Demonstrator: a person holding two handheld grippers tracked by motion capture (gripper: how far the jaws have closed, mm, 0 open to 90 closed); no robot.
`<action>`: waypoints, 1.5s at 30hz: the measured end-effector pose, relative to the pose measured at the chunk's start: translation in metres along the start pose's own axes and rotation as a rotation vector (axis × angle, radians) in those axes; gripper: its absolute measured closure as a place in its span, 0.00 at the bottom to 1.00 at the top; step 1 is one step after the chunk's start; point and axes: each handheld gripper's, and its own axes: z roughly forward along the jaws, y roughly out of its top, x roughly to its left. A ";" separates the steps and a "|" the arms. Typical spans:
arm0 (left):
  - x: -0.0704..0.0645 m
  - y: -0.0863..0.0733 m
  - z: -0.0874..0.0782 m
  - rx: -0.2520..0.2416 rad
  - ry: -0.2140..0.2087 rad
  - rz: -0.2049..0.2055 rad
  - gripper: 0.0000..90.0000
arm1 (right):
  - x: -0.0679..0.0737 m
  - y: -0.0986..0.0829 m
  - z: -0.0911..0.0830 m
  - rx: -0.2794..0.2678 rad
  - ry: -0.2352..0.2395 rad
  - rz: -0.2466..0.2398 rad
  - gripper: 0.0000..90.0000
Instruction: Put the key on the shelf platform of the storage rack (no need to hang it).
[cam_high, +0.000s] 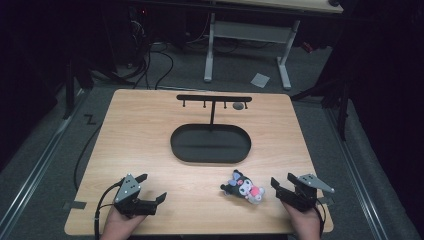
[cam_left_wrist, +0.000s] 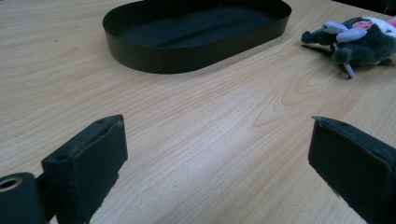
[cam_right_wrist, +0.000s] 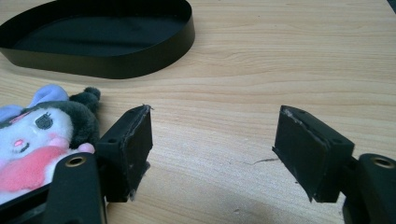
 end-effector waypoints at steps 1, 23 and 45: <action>0.000 0.000 0.000 0.000 0.000 0.000 0.06 | 0.000 0.000 0.000 -0.001 -0.001 0.000 0.31; -0.002 0.000 0.003 0.008 -0.016 0.006 0.06 | 0.006 -0.002 0.003 0.017 -0.024 -0.051 0.33; -0.002 0.000 0.001 0.009 -0.014 0.012 0.06 | 0.017 0.014 0.009 0.167 -0.077 -0.138 0.34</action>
